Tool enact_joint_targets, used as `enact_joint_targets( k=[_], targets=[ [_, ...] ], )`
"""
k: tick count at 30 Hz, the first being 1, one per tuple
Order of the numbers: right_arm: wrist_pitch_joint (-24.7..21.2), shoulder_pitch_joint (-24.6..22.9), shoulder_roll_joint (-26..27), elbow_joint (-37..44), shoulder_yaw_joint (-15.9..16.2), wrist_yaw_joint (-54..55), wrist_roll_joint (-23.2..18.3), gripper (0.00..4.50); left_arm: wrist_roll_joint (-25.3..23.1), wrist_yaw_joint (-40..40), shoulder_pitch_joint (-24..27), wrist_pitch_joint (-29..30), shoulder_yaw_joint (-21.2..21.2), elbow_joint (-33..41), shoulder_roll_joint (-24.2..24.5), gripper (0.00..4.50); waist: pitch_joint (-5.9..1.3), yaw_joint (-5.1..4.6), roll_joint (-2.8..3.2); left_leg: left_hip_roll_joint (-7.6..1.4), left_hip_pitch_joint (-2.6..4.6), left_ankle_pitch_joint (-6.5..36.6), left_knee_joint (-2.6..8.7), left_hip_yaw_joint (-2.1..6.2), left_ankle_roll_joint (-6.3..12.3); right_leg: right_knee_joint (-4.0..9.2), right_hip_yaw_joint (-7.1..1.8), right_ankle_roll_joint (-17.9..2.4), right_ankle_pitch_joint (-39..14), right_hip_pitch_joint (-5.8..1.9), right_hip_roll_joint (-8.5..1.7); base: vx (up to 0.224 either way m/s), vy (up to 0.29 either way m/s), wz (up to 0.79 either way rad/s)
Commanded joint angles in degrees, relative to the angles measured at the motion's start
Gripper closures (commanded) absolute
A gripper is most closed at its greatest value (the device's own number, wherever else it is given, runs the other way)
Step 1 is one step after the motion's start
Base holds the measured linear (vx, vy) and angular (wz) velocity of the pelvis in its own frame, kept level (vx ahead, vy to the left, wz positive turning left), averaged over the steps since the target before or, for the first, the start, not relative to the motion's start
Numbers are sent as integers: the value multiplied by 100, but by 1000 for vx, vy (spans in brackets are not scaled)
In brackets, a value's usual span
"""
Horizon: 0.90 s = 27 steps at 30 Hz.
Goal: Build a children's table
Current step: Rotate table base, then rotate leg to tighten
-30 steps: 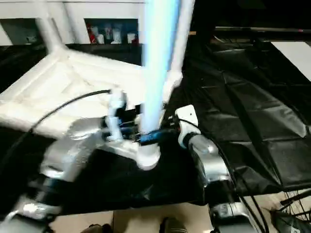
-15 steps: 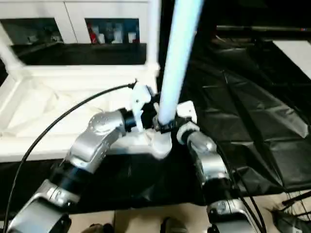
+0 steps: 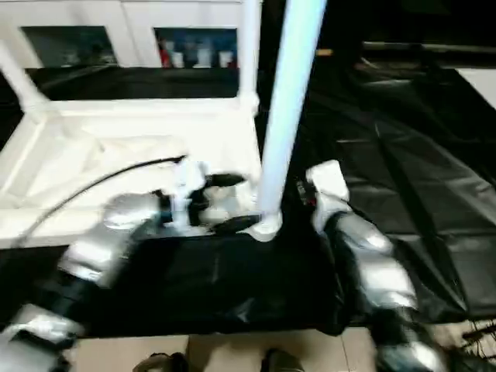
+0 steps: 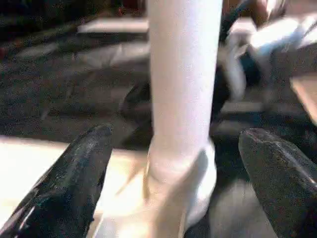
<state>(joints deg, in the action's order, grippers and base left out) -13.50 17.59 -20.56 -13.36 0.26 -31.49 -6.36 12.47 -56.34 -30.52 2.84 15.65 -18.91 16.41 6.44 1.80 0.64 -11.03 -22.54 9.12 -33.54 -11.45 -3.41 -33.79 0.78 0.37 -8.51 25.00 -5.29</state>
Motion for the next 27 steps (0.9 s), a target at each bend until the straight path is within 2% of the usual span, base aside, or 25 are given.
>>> enact_joint_targets(
  k=[1, 2, 4, 5, 6, 7, 9, 10, 11, 14, 17, 20, 21, 24, 27],
  targets=[
    [-129, -166, -239, 382, 131, -396, -40, 77, -298, -151, -56, -64, 98, -230, 153, 20, -441, 1, 27, -124, 153, 1891, 430, 49, 221, 402, -95, -1144, -1631, -292, -106, 0, 0, 0],
    [-143, -226, -325, 465, 164, -485, -36, 77, -385, -171, -78, -116, 123, -316, 216, 32, -434, 7, 5, -125, 155, 1960, 433, 49, 209, 431, -96, -1031, -1738, -289, -98, 0, 0, 0],
    [-213, -516, -749, 910, 316, -926, -7, 77, -730, -448, -205, -489, 263, -695, 468, 40, -453, 18, 49, -119, 154, 1938, 432, 64, 198, 428, -102, -964, -1786, -296, -112, 0, 0, 0],
    [-230, -553, -803, 974, 332, -982, -8, 77, -751, -523, -242, -514, 295, -755, 493, 42, -461, 21, 26, -123, 150, 1881, 425, 67, 195, 419, -106, -946, -1683, -303, -111, 0, 0, 0],
    [-255, -592, -855, 1047, 342, -1035, -10, 77, -759, -602, -287, -543, 320, -817, 512, 52, -463, 24, 52, -117, 145, 1859, 430, 67, 202, 413, -105, -980, -1629, -302, -113, 0, 0, 0],
    [-305, -651, -919, 1174, 344, -1093, -18, 77, -716, -733, -369, -565, 331, -894, 520, 78, -464, 22, 35, -118, 135, 1826, 424, 59, 216, 407, -105, -1045, -1542, -305, -119, 0, 0, 0],
    [-331, -678, -945, 1237, 340, -1110, -23, 77, -677, -796, -407, -560, 328, -916, 520, 83, -478, 29, 35, -123, 132, 1768, 413, 56, 238, 392, -103, -1170, -1439, -309, -136, 0, 0, 0],
    [-367, -705, -1004, 1327, 354, -1120, -10, 77, -631, -975, -483, -508, 400, -953, 558, 98, -481, 27, 95, -126, 140, 1737, 408, 61, 229, 378, -95, -1284, -1274, -309, -129, 0, 0, 0],
    [-398, -723, -1033, 1396, 360, -1115, -3, 77, -661, -1085, -543, -507, 479, -1015, 586, 98, -479, 25, 84, -121, 134, 1732, 408, 58, 243, 380, -92, -1302, -1245, -318, -124, 0, 0, 0],
    [-472, -758, -1083, 1546, 380, -1173, -45, 77, -774, -1199, -660, -558, 594, -1177, 612, 123, -468, 28, 93, -106, 123, 1730, 400, 49, 314, 395, -97, -1262, -1407, -322, -130, 0, 0, 0],
    [-558, -838, -1153, 1783, 415, -1363, -229, 77, -900, -1293, -787, -621, 619, -1407, 581, 144, -449, 29, 109, -105, 122, 1823, 408, 57, 291, 428, -95, -1173, -1678, -317, -129, 0, 0, 0],
    [-609, -898, -1216, 1963, 435, -1553, -336, 77, -1079, -1368, -905, -737, 662, -1647, 575, 168, -462, 33, 108, -110, 133, 1883, 412, 66, 276, 435, -94, -1123, -1744, -314, -127, 0, 0, 0],
    [-612, -900, -1234, 2009, 427, -1604, -364, 77, -1147, -1348, -938, -694, 692, -1686, 595, 168, -454, 31, 132, -114, 127, 1904, 422, 77, 254, 429, -89, -1134, -1739, -312, -136, 0, 0, 0],
    [-645, -868, -1252, 2058, 398, -1647, -395, 77, -1240, -1315, -1006, -581, 741, -1784, 634, 202, -448, 34, 120, -124, 133, 1941, 428, 79, 239, 422, -90, -1174, -1692, -305, -138, 0, 0, 0],
    [-658, -852, -1265, 2069, 400, -1663, -396, 77, -1241, -1326, -1045, -567, 757, -1878, 653, 209, -455, 37, 118, -116, 127, 1881, 418, 72, 245, 416, -90, -1242, -1599, -311, -140, 0, 0, 0]
  ],
)
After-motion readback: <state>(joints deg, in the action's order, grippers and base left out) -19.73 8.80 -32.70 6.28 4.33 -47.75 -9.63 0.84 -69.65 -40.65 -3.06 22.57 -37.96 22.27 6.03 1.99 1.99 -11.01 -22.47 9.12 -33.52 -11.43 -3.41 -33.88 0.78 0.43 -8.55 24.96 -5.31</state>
